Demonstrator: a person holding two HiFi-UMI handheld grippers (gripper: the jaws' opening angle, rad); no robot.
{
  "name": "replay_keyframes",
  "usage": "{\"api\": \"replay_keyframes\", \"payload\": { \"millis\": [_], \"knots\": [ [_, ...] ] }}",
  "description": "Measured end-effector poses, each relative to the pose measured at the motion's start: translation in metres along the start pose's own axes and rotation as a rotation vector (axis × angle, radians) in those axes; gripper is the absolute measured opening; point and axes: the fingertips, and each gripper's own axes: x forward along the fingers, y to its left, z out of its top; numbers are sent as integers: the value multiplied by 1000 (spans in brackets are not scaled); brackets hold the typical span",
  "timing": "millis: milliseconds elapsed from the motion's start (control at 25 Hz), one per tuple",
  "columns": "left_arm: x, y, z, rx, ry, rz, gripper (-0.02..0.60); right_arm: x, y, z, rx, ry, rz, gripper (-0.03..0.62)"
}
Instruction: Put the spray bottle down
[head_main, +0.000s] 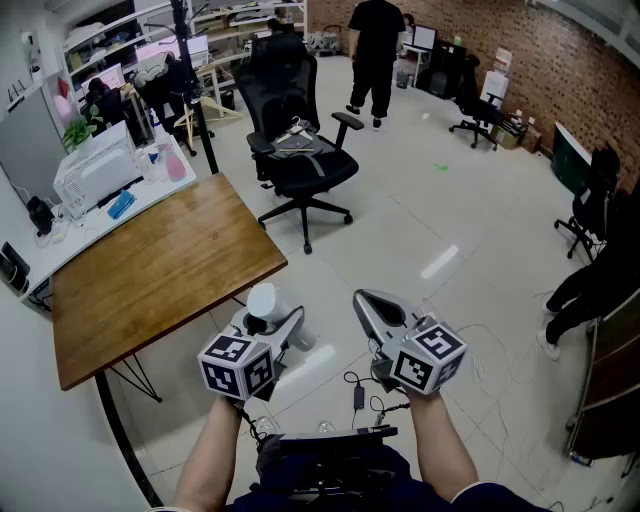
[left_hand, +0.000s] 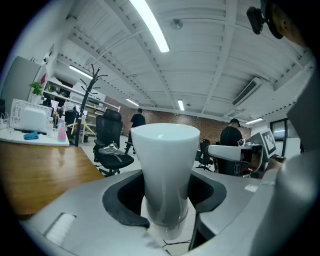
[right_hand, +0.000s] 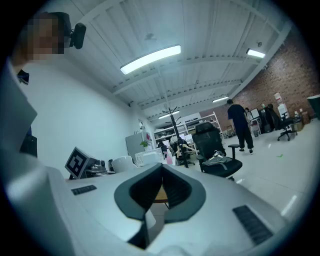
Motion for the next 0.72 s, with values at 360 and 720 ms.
{"api": "replay_keyframes", "payload": {
  "millis": [360,720],
  "knots": [
    [-2,32,21,-8,-64,9,239,45,-1,3,5,-15,68,0],
    [-31,117,43,-17,-110,125,239,141,36,6,-17,1,207,0]
  ]
}}
